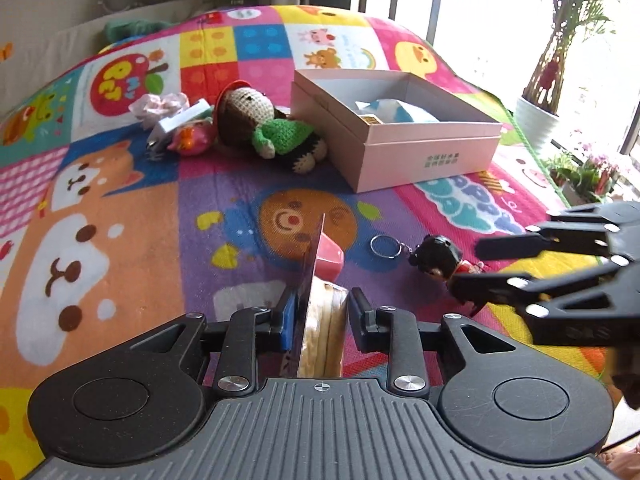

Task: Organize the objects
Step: 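Carry the pencil and doll keychain into the pink box and release them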

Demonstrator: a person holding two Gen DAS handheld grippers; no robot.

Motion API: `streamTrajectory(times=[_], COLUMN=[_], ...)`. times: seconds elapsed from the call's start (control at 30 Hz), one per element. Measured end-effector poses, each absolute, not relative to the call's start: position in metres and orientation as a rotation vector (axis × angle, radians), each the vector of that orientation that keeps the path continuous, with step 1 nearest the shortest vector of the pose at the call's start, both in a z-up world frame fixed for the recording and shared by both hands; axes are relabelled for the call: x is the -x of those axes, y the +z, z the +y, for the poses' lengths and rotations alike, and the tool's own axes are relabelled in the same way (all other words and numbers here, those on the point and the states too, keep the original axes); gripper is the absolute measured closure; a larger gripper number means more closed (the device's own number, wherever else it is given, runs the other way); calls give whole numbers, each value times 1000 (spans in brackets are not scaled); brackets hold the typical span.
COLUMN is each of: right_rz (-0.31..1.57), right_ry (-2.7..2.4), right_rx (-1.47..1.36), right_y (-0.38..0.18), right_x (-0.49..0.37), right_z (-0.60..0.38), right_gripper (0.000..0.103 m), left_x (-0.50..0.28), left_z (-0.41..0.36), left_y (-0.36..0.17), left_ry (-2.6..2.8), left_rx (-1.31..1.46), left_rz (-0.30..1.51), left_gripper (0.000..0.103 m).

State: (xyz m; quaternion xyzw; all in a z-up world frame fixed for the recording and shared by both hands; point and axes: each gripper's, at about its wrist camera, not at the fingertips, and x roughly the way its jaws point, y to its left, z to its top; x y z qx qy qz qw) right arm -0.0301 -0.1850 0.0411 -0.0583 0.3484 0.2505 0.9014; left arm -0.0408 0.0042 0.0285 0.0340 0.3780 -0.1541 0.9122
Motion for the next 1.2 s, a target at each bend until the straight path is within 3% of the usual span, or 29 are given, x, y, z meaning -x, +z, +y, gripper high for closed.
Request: streamTrajectory(times=[0.27,0.47,0.8,0.93,1.2], right_rz=[704,599,360,375,422], right_ry=[555,519,408,381,313], right_rx=[150,35,-95,-154,-177], right_y=[40,71,98,88,72], right_x=[28,59,85,76,59], right_z=[-178,-232,-300,-321,-347], right_gripper=[66,66,66,66,66], left_x=[56,56,-56,-123,-177], left_z=[0,-10,-93,-126,-177], left_y=[32,54,141,123,56], left_ry=[-295,-366,-476,-472,-401], left_rx=[-98,-54,182,390,476], left_rz=[787,807,653,676,828], left_gripper=[73,73,73,73,73])
